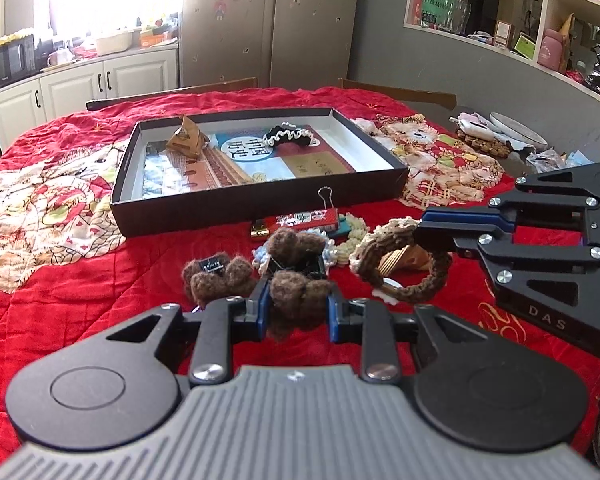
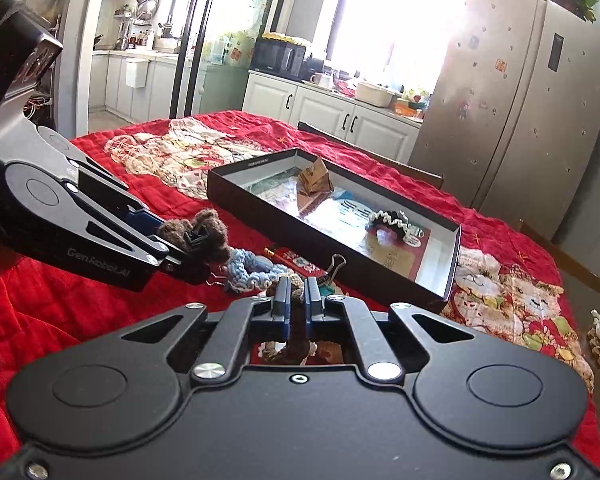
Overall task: Organize objects
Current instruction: 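Lift and carry the knit piece and braided ring over the box with both tools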
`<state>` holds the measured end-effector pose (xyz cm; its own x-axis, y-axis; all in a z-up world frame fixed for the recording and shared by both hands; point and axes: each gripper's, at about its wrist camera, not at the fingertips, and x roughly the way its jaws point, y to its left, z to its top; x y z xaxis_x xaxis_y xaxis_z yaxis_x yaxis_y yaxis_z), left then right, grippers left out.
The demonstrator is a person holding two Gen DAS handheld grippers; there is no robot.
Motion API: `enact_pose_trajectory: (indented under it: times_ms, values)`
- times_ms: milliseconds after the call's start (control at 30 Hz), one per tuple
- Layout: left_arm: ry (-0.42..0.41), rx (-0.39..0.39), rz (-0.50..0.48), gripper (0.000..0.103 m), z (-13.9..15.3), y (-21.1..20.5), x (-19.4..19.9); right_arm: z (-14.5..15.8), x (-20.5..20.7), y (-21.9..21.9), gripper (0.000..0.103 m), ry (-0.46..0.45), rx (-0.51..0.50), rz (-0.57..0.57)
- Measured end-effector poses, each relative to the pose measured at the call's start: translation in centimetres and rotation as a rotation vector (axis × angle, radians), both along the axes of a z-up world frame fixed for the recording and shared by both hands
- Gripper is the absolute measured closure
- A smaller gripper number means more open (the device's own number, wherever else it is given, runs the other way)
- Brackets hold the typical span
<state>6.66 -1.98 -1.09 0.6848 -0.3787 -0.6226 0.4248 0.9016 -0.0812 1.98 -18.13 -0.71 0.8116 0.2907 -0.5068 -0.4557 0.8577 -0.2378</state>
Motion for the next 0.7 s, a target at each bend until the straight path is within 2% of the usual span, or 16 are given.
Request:
enact_pose_trajectory:
  times_ms: [700]
  values:
    - [-0.076,0.001,-0.009,0.072,2.9,0.1,1.0,3.5,0.6,0.6,0.097,-0.061,0.028,0.039]
